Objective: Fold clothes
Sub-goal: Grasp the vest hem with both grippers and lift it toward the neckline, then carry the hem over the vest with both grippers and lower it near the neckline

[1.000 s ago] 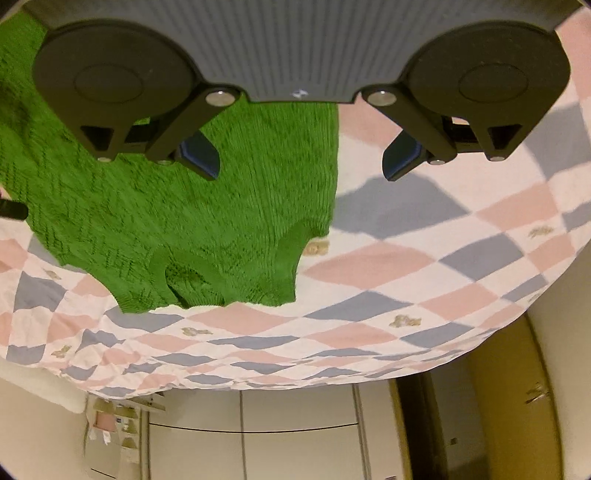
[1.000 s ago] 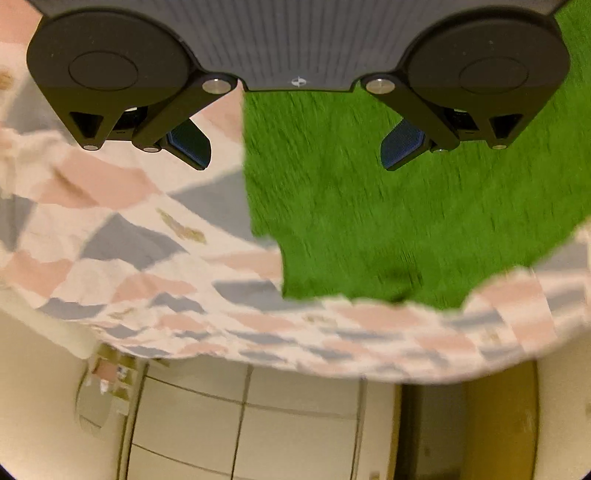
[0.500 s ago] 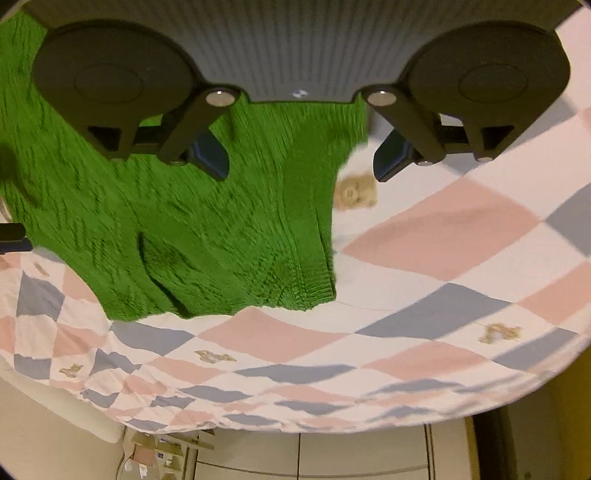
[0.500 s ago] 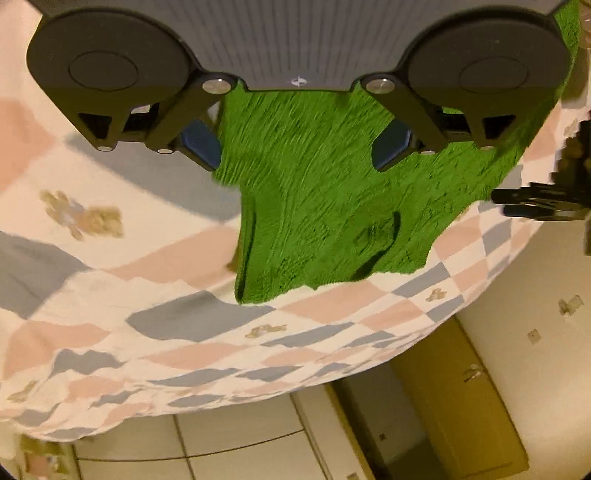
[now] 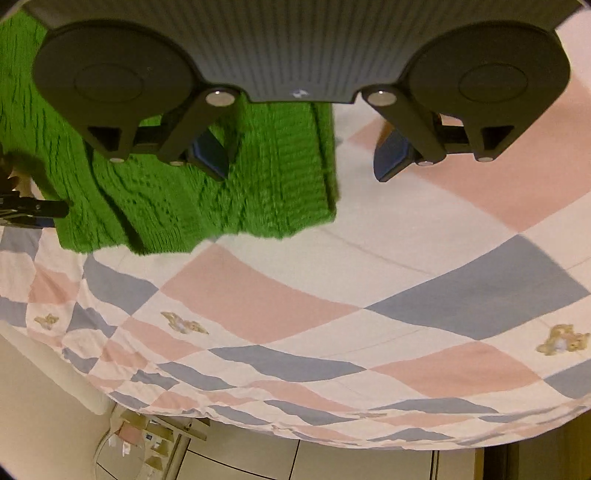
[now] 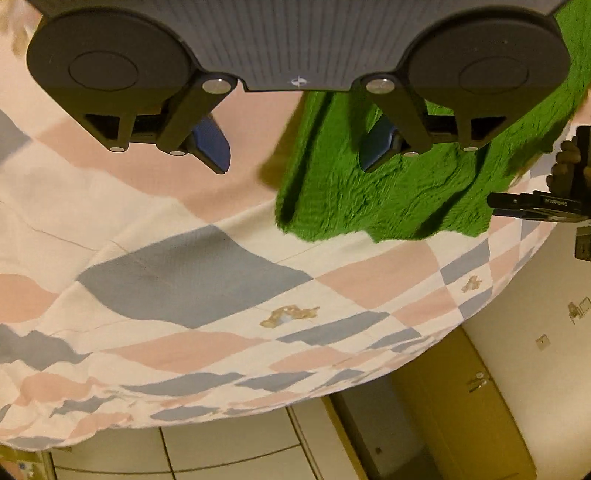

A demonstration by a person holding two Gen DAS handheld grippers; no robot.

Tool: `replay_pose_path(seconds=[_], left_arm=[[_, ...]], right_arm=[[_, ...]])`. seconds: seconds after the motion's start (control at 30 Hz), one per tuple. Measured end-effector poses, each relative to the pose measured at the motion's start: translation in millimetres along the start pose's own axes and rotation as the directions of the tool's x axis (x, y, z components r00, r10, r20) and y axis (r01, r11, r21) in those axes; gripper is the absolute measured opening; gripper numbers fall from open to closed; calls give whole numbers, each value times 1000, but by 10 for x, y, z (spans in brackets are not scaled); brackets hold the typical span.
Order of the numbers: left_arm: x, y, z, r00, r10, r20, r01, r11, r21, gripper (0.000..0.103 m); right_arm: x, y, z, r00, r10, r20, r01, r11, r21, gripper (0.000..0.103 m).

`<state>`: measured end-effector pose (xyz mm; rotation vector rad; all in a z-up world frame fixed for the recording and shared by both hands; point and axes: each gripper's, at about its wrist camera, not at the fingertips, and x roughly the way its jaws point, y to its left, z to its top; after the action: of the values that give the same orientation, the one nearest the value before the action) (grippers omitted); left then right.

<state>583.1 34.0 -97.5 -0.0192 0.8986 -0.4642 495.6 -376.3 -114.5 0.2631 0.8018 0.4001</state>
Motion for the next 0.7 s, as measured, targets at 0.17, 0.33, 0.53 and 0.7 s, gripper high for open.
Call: replay_pose_path(seconds=[0.17,0.33,0.53,0.7], left_arm=[[166,-59,78,1000,-6,-3,6,1000,12,46],[-65,-203,62,997,-67,49,63,996,68,12],[-1125,-252,-270,965,-164,205,141,982,125,11],[-2094,-426,-1008,938,-231,260,191,967,168,12]], right_arm=[[218,-75,132,1000,16,-24,-15,999,43,64],[197,63,186,997,66,-33,-67,998,-18,9],[-643,464,-339,993,88,79,-78,989,-122,8],[-1411,812,-842,978,123,170,-87,975,-204,8]])
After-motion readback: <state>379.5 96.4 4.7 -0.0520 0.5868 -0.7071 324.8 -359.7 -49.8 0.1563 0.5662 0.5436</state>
